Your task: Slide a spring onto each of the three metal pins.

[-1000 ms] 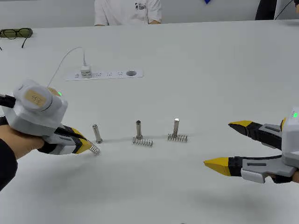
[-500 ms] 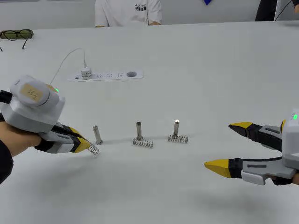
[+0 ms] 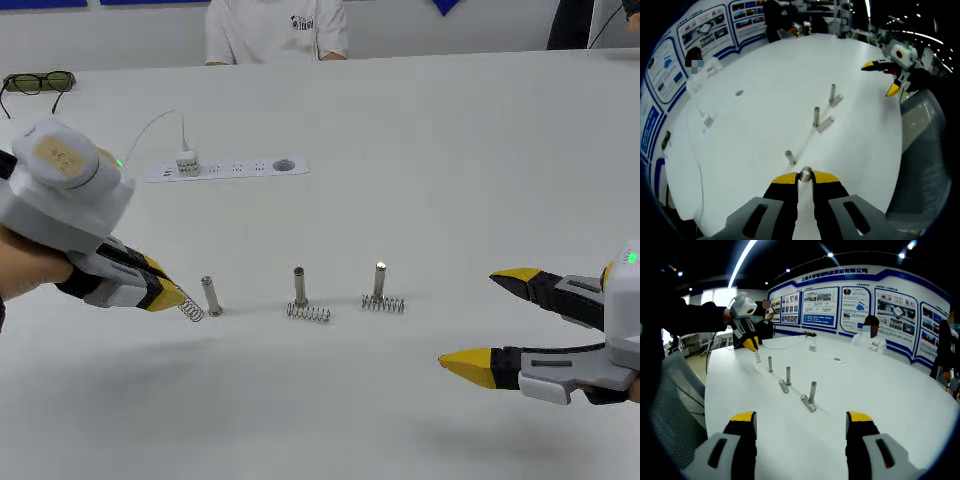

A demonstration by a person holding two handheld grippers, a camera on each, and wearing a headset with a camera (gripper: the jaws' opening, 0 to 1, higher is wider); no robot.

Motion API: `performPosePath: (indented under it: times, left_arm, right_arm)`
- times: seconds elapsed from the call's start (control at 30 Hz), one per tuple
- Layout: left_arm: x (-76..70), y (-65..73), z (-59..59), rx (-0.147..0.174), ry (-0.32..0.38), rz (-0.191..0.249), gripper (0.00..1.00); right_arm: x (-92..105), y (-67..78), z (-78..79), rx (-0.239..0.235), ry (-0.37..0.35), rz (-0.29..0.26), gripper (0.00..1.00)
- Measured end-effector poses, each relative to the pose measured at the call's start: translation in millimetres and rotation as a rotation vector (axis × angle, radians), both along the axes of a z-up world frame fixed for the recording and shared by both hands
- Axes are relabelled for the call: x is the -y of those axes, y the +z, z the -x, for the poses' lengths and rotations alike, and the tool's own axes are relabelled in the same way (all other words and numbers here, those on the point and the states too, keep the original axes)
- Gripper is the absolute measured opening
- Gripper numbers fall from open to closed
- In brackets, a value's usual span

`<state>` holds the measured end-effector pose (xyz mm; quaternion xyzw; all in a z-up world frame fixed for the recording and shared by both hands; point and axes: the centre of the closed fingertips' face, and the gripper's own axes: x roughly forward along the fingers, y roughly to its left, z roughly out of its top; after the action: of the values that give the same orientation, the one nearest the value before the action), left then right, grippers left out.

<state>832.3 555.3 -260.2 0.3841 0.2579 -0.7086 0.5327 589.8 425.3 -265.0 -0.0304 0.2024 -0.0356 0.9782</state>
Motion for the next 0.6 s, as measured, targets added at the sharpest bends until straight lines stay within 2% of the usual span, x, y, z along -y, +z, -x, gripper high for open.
performPosePath:
  times: [0.27, 0.37, 0.6]
  left_arm:
    - [7.7, 14.1, -3.7, 0.008, -0.029, -0.018, 0.10]
    - [9.9, 15.9, -6.9, -0.001, -0.032, -0.028, 0.10]
    - [14.1, 18.4, -14.1, 0.001, -0.036, -0.060, 0.10]
  right_arm:
    - [0.7, 1.7, 0.2, 0.006, -0.003, 0.003, 0.74]
    - [0.5, 2.3, 0.3, 0.010, -0.005, 0.002, 0.74]
    - [0.9, 3.1, 0.3, 0.016, -0.004, 0.005, 0.74]
